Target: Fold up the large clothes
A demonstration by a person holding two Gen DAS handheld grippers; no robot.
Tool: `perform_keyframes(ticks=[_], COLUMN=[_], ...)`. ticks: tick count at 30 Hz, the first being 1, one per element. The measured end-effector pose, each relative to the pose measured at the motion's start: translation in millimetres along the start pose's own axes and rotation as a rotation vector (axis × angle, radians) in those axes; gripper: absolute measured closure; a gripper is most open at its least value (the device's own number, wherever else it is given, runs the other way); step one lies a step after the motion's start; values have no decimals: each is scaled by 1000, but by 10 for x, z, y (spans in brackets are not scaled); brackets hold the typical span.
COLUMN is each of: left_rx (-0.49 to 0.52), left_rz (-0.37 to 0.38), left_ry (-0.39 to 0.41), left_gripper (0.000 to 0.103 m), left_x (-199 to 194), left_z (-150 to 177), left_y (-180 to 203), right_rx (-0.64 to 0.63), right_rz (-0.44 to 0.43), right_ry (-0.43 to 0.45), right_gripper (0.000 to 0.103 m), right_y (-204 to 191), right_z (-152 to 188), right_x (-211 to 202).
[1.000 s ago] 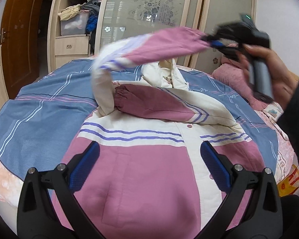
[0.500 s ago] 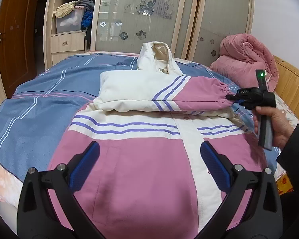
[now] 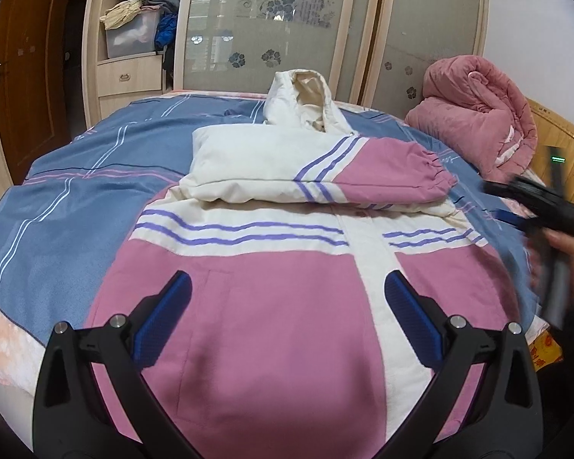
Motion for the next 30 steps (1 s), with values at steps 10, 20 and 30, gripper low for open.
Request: perform_keyframes(ticks=[10,20,30], left_rx=[-4,48,66], left_rz=[-16,-131,-59], left_ry=[-9,-8,-45], left_gripper=[2,2,2], left_x=[-214,-347,-316], left_z=[89,163,234], left_y=[-45,-147,34], right_rx=[-214,-285,-299], right_rz=[75,60,40], right_ry=[137,76,80], right_gripper=[1,1,1], right_y=[-266,-434,-513], right_z=[779,929,923], right_x=[-967,-870,-860])
Point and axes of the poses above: each gripper's, at about its wrist camera, not at the fingertips, and x roughly the way its jaws point, y to its right, z to its underside, the point moved 10 cm from there along x, roughly the way its jaws point, and after that the axes turned 7 degrees about y, right-handed, at the moved point
